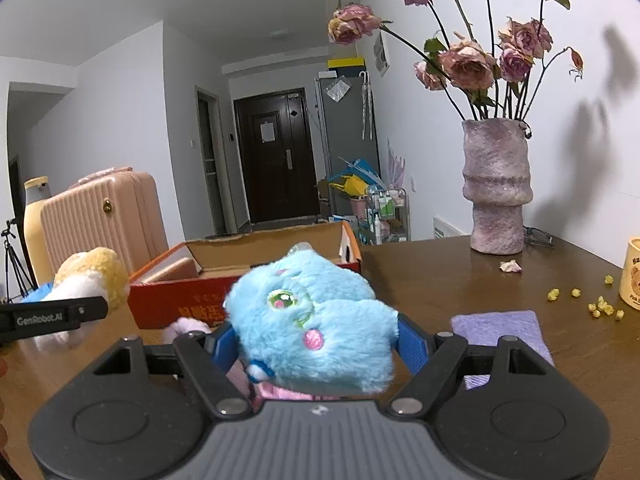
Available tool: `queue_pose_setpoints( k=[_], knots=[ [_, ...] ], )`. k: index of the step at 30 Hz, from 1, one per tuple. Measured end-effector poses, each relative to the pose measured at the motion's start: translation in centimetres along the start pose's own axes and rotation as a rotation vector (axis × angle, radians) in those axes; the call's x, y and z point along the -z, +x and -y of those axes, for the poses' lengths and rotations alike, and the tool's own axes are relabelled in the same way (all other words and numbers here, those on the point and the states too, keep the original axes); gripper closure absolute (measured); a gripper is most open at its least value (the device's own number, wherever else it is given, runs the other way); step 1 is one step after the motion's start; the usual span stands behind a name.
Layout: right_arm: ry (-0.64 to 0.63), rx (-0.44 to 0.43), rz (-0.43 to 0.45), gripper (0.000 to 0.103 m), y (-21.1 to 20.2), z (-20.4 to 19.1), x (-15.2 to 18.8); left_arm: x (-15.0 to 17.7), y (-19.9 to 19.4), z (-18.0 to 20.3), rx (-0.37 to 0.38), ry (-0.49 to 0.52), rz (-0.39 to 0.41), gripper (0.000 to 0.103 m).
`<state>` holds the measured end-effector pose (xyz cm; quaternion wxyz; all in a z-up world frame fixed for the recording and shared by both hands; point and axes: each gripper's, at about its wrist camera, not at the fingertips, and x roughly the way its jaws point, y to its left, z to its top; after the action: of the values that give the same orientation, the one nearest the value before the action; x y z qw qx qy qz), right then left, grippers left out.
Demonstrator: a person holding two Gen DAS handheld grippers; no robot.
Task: Organize soft objects
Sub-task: 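Carry the lamb plush and blue plush over the cardboard box with both grippers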
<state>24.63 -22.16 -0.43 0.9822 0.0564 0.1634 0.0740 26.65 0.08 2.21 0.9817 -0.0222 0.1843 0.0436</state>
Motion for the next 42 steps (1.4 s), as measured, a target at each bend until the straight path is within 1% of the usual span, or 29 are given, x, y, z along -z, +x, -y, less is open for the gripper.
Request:
queue_pose_setpoints(
  k=[7,15,22,42],
  knots=[
    [-0.018,-0.014,0.037,0.026,0.4,-1.7,-0.5,-1.2,-0.3,0.2,0.019,-0.013,0.041,0.051],
    [-0.032,-0.019,0.066,0.026,1.5,-3.0,-1.5,-2.3,0.8,0.2,0.027,-0.035,0.060,0.051],
    [-0.035,-0.018,0.086,0.026,3.4,-3.5,-2.5,-3.2,2.8,0.5,0.022,-0.039,0.070,0.051],
    [-0.030,-0.024,0.093,0.026,10.3,-4.3,-4.6,-5.2,9.1,1.4,0.002,-0.045,0.082,0.051]
  ],
)
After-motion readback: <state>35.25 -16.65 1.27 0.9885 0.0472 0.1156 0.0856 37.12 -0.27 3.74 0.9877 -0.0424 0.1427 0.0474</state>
